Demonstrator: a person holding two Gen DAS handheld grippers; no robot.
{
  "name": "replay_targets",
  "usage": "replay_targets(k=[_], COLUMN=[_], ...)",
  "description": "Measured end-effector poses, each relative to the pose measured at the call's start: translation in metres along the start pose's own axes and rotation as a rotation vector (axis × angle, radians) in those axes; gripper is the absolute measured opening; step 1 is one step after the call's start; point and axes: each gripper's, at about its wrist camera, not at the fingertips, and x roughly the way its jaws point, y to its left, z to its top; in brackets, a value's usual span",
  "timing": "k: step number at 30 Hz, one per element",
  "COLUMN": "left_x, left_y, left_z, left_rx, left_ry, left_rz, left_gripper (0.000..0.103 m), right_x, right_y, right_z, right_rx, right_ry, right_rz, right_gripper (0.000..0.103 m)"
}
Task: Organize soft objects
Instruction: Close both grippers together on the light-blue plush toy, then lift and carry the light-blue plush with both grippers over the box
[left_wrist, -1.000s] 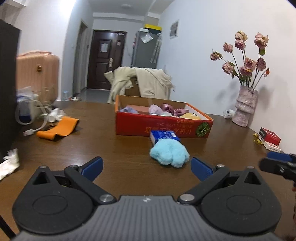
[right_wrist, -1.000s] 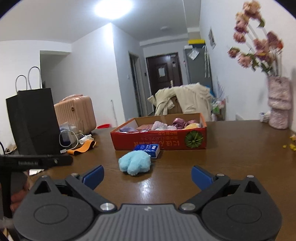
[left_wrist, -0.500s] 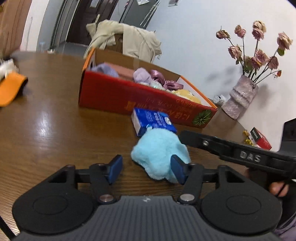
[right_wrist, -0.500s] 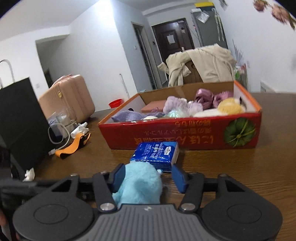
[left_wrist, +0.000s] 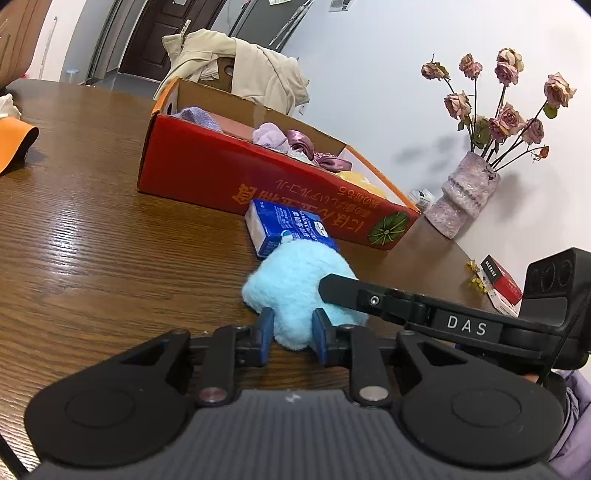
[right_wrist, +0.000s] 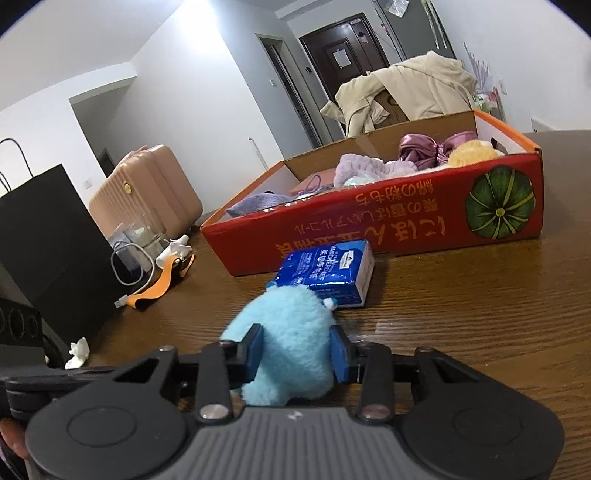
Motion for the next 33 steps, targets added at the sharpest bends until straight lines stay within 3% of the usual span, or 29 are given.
replay_targets(k=[9, 13, 20, 26, 33], left_x=[-0.004, -0.024, -0.085, -0.136, -0.167], left_y=[0.001, -0.006, -0.043, -0.079, -0.112], left_z=[0.000, -0.005, -0.041, -0.074, -0.098], left_rx=[-0.009, -0.011, 0.005, 0.097, 0.134], left_ry=[-0.027, -0.065, -0.136, -0.175, -0.212], left_rz=[0.006, 0.003, -0.023, 0.023, -0.005], left_gripper=[0.020, 0.019, 0.019, 0.019, 0.018], right_x=[-0.008, -0.022, -0.087, -0.138, -0.188], right_y=[0.012, 0.022, 0.047, 0.072, 0.080], right_z=[0.001, 0.002, -0.024, -0.061, -0.090], right_rx=[-0.054, -0.052, -0.015, 0.032, 0.083], right_ry=[0.001, -0.014, -0.062, -0.126, -0.196], right_rz=[-0.012, 0.010, 0.053, 0.078, 0.098], right_gripper=[0.030, 0.028, 0.028, 0.028, 0.028])
